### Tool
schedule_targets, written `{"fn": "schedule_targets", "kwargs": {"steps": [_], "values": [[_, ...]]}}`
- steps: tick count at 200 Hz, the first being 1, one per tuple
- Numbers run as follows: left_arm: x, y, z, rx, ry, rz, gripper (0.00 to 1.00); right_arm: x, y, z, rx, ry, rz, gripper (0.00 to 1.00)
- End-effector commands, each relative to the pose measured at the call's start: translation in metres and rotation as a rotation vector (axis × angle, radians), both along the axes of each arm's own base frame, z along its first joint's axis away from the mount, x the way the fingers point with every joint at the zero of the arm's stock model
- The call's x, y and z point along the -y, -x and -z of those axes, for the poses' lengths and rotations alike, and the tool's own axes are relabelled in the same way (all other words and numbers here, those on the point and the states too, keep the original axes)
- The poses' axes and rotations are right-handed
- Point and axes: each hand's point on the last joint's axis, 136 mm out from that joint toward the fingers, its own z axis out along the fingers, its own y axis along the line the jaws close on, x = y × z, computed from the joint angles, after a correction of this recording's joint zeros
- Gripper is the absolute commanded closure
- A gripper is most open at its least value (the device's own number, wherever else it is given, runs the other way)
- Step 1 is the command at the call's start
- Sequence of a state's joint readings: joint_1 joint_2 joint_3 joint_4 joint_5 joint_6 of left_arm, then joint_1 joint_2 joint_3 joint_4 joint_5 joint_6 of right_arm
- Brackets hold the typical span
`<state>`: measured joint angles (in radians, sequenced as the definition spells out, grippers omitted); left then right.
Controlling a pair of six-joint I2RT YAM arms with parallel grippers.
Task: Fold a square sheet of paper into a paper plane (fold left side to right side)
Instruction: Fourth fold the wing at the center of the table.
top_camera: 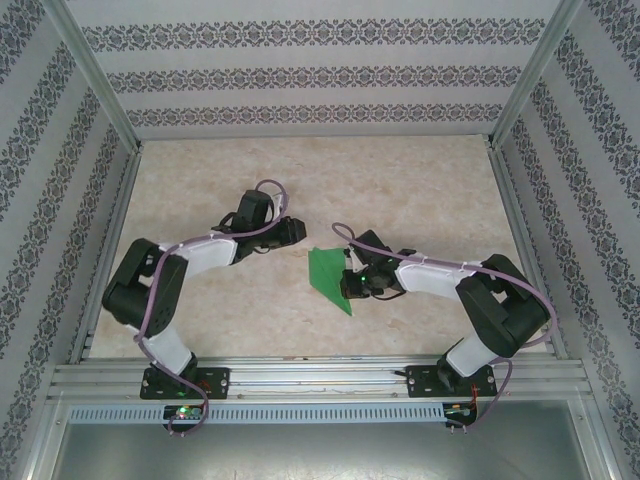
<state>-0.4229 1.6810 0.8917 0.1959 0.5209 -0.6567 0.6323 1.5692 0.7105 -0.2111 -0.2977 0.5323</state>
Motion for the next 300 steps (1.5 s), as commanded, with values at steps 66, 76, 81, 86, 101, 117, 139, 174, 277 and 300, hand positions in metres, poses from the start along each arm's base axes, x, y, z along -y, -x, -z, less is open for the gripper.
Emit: {"fn": "schedule_targets", "kwargs": {"steps": [66, 76, 81, 86, 101, 117, 139, 174, 277, 300], "values": [[0.079, 0.049, 0.037, -0.091, 0.064, 0.207, 0.75, 0.033, 0.032, 0.030, -0.126, 0.132, -0.034, 1.00], [0.079, 0.048, 0.044, -0.103, 0.048, 0.206, 0.75, 0.033, 0.032, 0.030, -0.126, 0.129, -0.035, 1.00], [0.079, 0.047, 0.047, -0.106, 0.041, 0.205, 0.75, 0.032, 0.031, 0.030, -0.125, 0.126, -0.033, 1.00], [0.079, 0.047, 0.050, -0.109, 0.034, 0.205, 0.75, 0.032, 0.032, 0.030, -0.126, 0.124, -0.033, 1.00], [0.075, 0.046, 0.061, -0.126, -0.002, 0.190, 0.75, 0.030, 0.032, 0.027, -0.125, 0.112, -0.037, 1.00], [0.070, 0.048, 0.072, -0.147, -0.032, 0.178, 0.76, 0.025, 0.029, 0.023, -0.117, 0.091, -0.040, 1.00], [0.066, 0.052, 0.083, -0.181, -0.055, 0.171, 0.77, 0.017, 0.023, 0.013, -0.104, 0.056, -0.050, 1.00], [0.057, 0.058, 0.093, -0.209, -0.099, 0.156, 0.78, 0.008, 0.015, 0.003, -0.091, 0.034, -0.073, 1.00], [0.047, 0.072, 0.116, -0.318, -0.189, 0.119, 0.81, -0.027, -0.005, -0.058, -0.059, -0.337, 0.001, 1.00], [0.046, 0.073, 0.116, -0.327, -0.195, 0.117, 0.82, -0.035, -0.009, -0.048, -0.087, -0.383, 0.033, 1.00]]}}
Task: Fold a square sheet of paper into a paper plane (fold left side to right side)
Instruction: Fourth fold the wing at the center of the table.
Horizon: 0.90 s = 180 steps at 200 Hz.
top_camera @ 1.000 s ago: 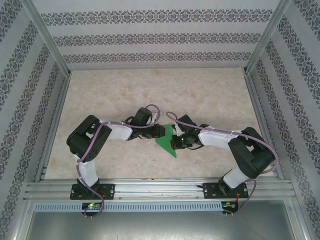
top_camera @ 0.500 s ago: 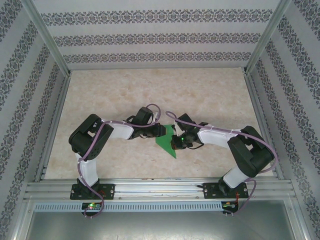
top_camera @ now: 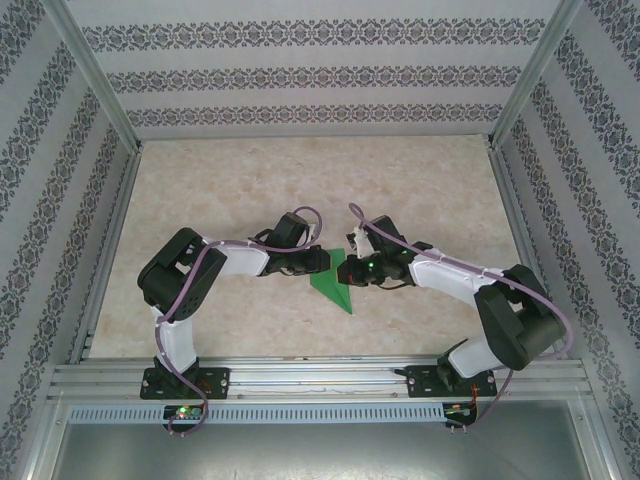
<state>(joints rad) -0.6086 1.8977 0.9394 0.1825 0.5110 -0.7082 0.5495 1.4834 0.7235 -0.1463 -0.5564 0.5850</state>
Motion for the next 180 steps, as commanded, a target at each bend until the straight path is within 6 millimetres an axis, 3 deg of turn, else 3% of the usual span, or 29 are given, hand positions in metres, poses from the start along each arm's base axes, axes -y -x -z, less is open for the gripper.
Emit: {"fn": "schedule_targets", "kwargs": {"steps": [1, 87, 180], "values": [[-0.018, 0.022, 0.039, -0.125, -0.129, -0.022, 0.82, -0.013, 0.001, 0.006, -0.069, -0.095, 0.024, 1.00], [-0.021, 0.023, 0.043, -0.139, -0.151, -0.027, 0.83, -0.017, -0.020, 0.036, -0.083, -0.024, 0.059, 1.00], [-0.029, 0.023, 0.052, -0.167, -0.205, -0.061, 0.87, -0.001, 0.004, 0.065, -0.166, 0.088, 0.057, 1.00]]}}
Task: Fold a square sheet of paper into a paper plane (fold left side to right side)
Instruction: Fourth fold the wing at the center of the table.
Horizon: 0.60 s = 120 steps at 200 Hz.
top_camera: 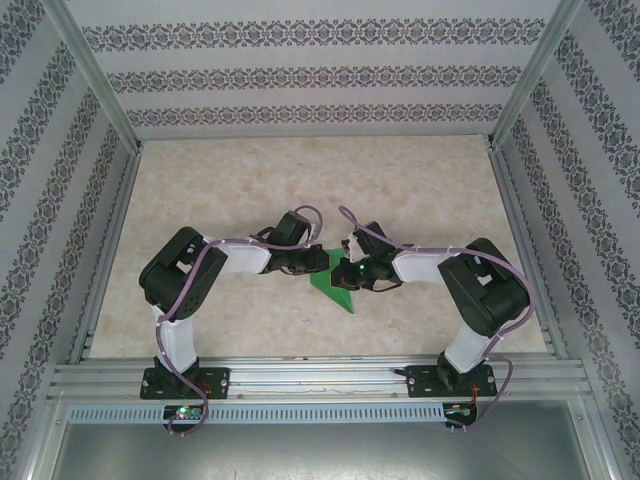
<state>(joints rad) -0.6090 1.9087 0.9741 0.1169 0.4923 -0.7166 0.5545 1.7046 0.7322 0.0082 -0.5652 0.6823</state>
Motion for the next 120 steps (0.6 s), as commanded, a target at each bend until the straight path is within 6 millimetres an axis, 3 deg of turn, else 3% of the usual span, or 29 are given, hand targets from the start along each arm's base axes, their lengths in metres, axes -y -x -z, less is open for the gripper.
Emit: {"fn": "schedule_targets", "kwargs": {"steps": [1, 120], "values": [[-0.027, 0.025, 0.048, -0.137, -0.172, -0.044, 0.87, 0.010, 0.016, 0.015, -0.049, 0.073, -0.008, 1.00], [-0.035, 0.025, 0.057, -0.163, -0.202, -0.072, 0.88, 0.023, 0.058, 0.021, -0.129, 0.112, -0.046, 1.00]]}}
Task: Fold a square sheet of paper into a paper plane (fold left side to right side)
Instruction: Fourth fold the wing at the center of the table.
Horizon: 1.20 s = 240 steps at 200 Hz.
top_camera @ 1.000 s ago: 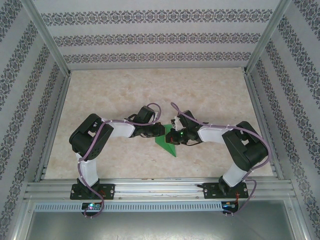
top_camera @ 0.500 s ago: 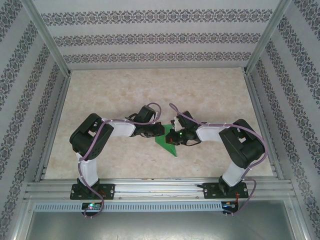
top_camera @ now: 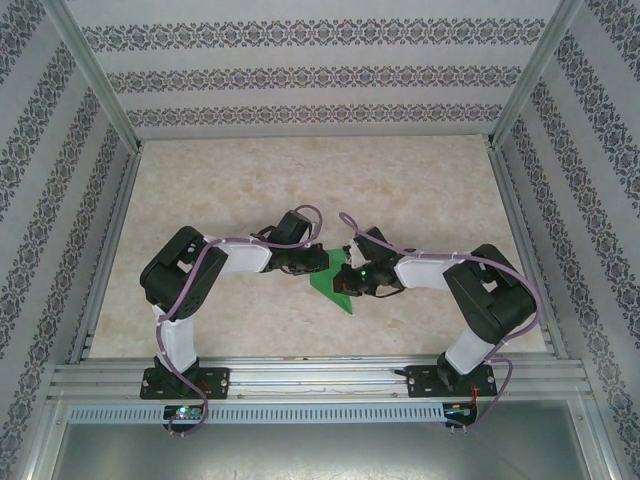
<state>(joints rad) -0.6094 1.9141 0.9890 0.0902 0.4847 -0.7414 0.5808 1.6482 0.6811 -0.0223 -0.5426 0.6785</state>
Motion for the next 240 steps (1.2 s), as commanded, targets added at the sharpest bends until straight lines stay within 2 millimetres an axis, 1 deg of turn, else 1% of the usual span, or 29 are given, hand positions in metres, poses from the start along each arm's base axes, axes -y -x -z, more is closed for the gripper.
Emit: {"fn": "schedule_targets", "kwargs": {"steps": [1, 75, 172, 199, 240], "values": [[-0.034, 0.025, 0.056, -0.137, -0.192, -0.048, 0.88, 0.017, 0.038, 0.019, -0.120, 0.082, -0.026, 1.00], [-0.035, 0.025, 0.056, -0.140, -0.193, -0.055, 0.88, 0.026, 0.063, 0.024, -0.159, 0.095, -0.036, 1.00], [-0.037, 0.026, 0.055, -0.136, -0.190, -0.060, 0.89, 0.033, 0.091, 0.027, -0.192, 0.107, -0.045, 1.00], [-0.037, 0.026, 0.054, -0.133, -0.185, -0.060, 0.89, 0.037, 0.097, 0.029, -0.201, 0.116, -0.037, 1.00], [-0.035, 0.026, 0.052, -0.126, -0.173, -0.056, 0.89, 0.040, 0.103, 0.027, -0.208, 0.110, -0.036, 1.00]]}}
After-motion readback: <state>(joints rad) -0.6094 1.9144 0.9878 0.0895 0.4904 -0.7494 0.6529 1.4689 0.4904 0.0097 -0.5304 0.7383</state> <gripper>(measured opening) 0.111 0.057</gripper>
